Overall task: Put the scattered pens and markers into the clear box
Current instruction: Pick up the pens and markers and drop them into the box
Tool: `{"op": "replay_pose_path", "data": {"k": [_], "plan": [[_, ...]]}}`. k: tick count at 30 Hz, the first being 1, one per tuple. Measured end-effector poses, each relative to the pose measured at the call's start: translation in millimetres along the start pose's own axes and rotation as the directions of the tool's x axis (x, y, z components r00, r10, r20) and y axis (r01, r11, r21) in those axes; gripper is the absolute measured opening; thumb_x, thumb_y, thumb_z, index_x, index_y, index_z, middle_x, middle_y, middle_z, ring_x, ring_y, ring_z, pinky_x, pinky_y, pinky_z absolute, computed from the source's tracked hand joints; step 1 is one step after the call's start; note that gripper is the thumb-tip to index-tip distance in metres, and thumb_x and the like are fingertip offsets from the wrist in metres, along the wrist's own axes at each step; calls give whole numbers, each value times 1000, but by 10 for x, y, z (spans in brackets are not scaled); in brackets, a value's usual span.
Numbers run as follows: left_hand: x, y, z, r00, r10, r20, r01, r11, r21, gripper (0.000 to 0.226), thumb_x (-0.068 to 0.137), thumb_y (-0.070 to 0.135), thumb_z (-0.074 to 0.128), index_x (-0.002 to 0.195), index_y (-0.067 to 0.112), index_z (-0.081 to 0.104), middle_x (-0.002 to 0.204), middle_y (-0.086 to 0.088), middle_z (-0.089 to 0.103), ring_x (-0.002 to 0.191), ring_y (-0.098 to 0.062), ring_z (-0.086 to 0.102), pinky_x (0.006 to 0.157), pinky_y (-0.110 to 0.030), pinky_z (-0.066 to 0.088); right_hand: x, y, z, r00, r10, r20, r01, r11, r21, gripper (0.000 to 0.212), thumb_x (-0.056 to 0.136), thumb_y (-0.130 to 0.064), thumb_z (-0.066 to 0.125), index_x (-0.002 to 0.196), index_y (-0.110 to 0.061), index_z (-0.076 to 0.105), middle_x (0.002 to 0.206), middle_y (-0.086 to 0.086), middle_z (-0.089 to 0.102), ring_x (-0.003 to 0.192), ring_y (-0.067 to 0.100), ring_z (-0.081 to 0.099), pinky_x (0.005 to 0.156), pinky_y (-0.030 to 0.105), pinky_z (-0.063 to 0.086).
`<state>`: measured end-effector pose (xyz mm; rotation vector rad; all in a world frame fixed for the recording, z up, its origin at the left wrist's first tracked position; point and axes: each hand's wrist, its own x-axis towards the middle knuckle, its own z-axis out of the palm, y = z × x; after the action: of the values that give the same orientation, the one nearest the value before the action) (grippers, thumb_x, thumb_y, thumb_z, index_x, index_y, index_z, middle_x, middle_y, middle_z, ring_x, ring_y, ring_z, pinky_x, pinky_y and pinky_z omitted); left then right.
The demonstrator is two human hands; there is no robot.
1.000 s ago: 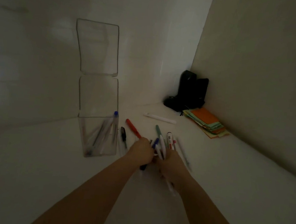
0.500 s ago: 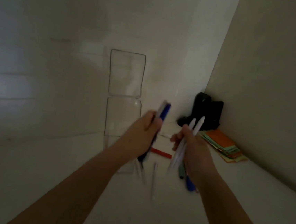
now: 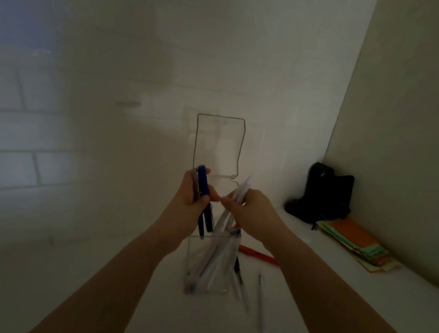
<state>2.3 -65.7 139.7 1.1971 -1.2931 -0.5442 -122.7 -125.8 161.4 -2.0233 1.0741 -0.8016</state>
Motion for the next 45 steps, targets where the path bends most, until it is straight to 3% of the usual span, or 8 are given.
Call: {"op": "replay_pose_path", "data": {"k": [4,13,17,25,31,36,40,45], "plan": [[-29,-36,29,992,-17,122,7,997,80,65,89,-8,37,130,38,16,98,-2,55,95,-9,59,85,-25,48,14,22,-14,1000,-6,-11,6,999,36,23,84,-21,64,101,-6,61,82,5,61,60,10,56,48,15,48],[-207,-160,-11,977,210,-29,-181,896,406,26,88,1,46,94,23,58,95,8,58,91,1,57,78,-9,45,-69,276,-137,981,-193,2,191,970,-148,17,88,-18,57,100,-17,69,83,-4,64,66,0,58,61,8,44],[-482,-125,116,945,328,4,-300,857,418,15,86,21,45,91,18,59,88,13,55,85,3,54,75,-3,41,-210,683,-368,995,-47,-84,22,962,-273,17,87,-25,58,97,-15,69,95,2,68,76,10,59,66,17,45],[-688,-493,905,937,-176,302,-49,790,611,28,91,26,46,119,29,46,127,9,52,114,-6,48,97,-19,37,-578,1322,-7,882,457,111,-275,693,-666,43,81,-53,57,93,-11,58,82,2,56,80,18,57,58,25,40],[-605,-809,1307,903,-365,227,45,605,795,59,92,33,41,142,15,16,156,-7,4,144,-23,2,117,-32,8,-643,1424,-151,865,493,98,-358,742,-567,36,79,-41,61,60,-15,47,62,3,53,66,21,58,52,25,41],[-511,-906,1672,834,-550,41,208,383,900,73,91,46,33,143,6,1,155,-16,-8,140,-40,-13,116,-51,1,-727,1567,-598,829,552,88,-521,820,-239,24,85,-35,54,78,-12,53,68,2,52,55,13,51,50,24,41],[-452,-963,1747,891,-449,59,109,339,934,46,93,22,32,136,6,27,148,-13,25,139,-33,14,113,-45,21,-763,1691,-955,844,537,0,-527,828,-194,18,95,-24,39,92,-10,49,68,2,49,52,12,47,47,22,41],[-472,-961,1711,944,-317,90,120,585,802,47,87,4,40,132,12,31,139,-10,30,122,-25,34,101,-29,36,-685,1912,-1083,871,480,-103,-487,815,-314,14,92,-22,44,93,-9,49,71,-1,44,59,11,42,57,26,37]]}}
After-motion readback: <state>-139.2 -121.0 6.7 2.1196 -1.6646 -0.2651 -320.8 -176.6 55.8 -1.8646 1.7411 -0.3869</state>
